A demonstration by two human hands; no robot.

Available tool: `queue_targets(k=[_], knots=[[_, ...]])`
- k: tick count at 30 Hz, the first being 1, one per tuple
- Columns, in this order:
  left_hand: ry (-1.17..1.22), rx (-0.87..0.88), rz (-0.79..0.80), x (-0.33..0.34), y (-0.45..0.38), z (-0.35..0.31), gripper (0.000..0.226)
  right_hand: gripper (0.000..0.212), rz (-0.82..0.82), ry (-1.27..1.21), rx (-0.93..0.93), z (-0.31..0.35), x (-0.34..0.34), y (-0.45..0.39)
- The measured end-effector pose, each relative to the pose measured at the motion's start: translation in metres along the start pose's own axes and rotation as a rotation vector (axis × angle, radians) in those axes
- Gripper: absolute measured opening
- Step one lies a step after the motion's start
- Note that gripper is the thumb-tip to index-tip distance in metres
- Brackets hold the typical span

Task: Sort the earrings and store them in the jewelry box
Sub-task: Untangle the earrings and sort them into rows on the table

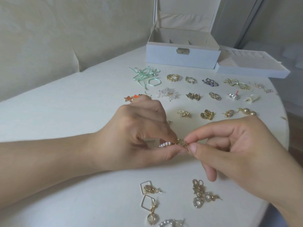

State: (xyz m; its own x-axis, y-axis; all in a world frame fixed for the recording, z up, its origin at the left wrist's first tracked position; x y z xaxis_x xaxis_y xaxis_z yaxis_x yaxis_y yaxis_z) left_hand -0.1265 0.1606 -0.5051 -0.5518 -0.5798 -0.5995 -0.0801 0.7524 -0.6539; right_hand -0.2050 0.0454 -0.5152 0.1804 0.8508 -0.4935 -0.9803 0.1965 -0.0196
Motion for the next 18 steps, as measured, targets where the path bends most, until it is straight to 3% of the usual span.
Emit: queue_targets(k=[18], knots=[[-0.171,0.108,0.026,0.002,0.0,-0.012,0.027,0.017,-0.004,0.121,-0.089,0.003,0.004,0.006]])
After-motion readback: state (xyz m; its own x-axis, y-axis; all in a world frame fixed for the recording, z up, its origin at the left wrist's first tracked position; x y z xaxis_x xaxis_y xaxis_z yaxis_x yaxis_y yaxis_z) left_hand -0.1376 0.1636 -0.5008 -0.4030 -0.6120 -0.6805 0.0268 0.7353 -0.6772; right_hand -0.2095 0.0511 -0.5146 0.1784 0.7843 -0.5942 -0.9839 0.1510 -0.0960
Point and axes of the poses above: each hand's wrist, its own y-axis away from the middle knuckle, its own x-axis out of the palm, z = x × y, the point moved 7 cm from there along -y, towards the middle knuckle, and after that the axes turned 13 degrees about y, right-handed, at the moved point
